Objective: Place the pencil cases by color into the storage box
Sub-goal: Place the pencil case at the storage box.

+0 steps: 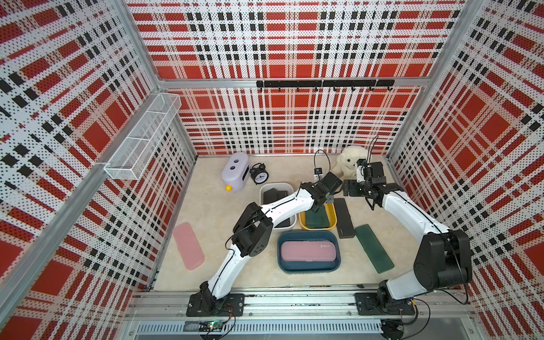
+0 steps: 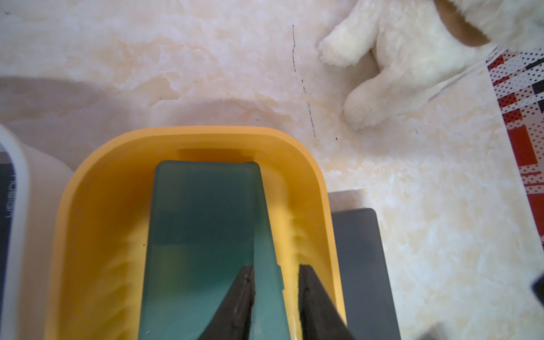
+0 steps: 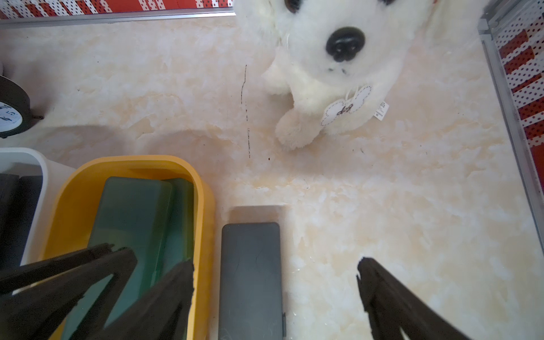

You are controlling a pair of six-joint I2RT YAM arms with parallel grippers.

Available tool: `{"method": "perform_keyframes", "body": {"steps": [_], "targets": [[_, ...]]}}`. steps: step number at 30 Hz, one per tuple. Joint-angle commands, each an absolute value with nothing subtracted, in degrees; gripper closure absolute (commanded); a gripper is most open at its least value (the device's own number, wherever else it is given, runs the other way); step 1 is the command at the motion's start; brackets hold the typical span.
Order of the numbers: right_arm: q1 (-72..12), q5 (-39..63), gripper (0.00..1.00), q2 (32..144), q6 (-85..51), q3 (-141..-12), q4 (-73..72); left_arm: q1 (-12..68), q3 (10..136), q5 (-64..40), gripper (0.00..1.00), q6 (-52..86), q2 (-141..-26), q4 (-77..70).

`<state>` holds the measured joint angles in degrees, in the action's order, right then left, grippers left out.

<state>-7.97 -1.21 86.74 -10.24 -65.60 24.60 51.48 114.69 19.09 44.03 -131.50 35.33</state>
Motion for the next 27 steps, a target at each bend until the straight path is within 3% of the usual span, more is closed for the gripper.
{"method": "perform_keyframes", "body": {"steps": [1, 27], "targets": [[-7.41, -2.19, 0.07, 85.35, -10.73, -64.76, 25.10, 51.41, 113.90, 16.96, 0.69, 42.54, -133.11, 32.75], [-6.90, -1.85, 0.07, 85.69, -10.46, -64.19, 24.69, 50.18, 111.01, 16.57, 0.68, 43.42, -133.17, 31.39]]}}
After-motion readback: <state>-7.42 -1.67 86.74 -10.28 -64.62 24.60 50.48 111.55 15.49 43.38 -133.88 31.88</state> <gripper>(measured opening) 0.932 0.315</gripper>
